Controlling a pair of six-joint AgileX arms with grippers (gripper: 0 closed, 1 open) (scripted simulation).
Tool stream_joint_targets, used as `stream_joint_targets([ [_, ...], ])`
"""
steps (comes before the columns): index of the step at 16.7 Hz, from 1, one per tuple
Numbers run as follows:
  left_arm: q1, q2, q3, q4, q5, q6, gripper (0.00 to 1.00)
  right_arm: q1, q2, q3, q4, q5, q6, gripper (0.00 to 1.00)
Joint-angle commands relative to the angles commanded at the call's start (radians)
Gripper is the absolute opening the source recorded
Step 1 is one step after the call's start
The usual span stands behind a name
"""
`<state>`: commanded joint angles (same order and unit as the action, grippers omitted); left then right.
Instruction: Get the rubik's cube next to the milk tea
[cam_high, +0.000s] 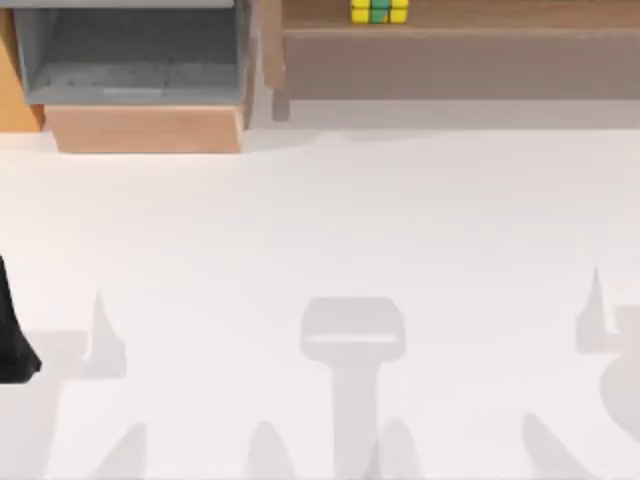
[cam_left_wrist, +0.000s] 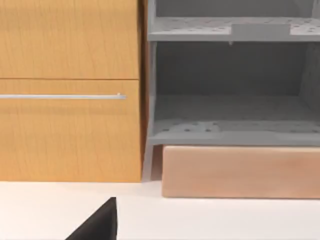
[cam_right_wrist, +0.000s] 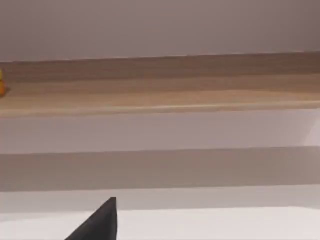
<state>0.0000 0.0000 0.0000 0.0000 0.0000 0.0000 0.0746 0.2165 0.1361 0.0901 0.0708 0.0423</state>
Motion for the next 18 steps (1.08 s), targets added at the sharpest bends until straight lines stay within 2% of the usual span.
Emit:
stream_joint_targets([
  [4, 0.000, 0.000, 0.000, 0.000, 0.000, 0.000, 1.00, 0.100, 0.350, 0.199, 0.135, 0.104, 0.025, 1.00],
  [12, 0.000, 0.000, 0.000, 0.000, 0.000, 0.000, 1.00, 0.339, 1.240, 0.683, 0.464, 0.361, -0.013, 1.00],
  [18, 0.000, 0.000, 0.000, 0.000, 0.000, 0.000, 1.00, 0.486, 1.750, 0.985, 0.670, 0.517, -0.045, 1.00],
])
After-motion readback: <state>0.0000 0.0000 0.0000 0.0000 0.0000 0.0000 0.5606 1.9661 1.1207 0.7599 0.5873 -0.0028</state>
